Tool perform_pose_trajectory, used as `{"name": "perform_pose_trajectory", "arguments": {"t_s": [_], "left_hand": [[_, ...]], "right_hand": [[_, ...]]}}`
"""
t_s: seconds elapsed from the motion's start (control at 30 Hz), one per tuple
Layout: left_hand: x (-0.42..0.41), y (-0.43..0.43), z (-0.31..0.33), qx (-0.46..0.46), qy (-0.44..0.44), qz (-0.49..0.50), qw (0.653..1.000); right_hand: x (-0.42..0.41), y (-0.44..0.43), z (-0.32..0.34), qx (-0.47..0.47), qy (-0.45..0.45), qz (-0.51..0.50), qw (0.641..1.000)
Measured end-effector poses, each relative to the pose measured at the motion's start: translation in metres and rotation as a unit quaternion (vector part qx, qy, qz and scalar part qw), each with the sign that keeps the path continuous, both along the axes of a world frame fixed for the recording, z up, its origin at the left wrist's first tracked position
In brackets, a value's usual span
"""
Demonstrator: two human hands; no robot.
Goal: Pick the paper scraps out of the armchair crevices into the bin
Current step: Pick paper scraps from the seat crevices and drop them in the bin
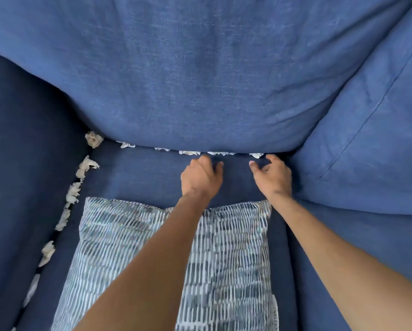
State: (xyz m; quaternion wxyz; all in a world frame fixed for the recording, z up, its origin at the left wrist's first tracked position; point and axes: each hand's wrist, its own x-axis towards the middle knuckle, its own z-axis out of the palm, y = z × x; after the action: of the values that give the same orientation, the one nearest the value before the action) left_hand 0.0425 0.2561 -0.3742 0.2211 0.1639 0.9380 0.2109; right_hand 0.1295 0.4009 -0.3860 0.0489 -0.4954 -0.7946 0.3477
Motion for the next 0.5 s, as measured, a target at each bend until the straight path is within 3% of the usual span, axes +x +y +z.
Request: {"name": "perform_pose_trajectory", "arguments": {"t_s": [0.33,0.5], "left_hand": [[0.007,0.038,-0.016,0.068,0.019,0.139,0.988],[0.014,0.054,-0.022,0.079,0.03,0.216,0.973]], "right_hand": [[-0.025,0.012,-0.023,-0.044,0.058,-0.163,0.984],[-0.023,0.012,-0.029,-0.006,0.075,-0.19,0.979]]}}
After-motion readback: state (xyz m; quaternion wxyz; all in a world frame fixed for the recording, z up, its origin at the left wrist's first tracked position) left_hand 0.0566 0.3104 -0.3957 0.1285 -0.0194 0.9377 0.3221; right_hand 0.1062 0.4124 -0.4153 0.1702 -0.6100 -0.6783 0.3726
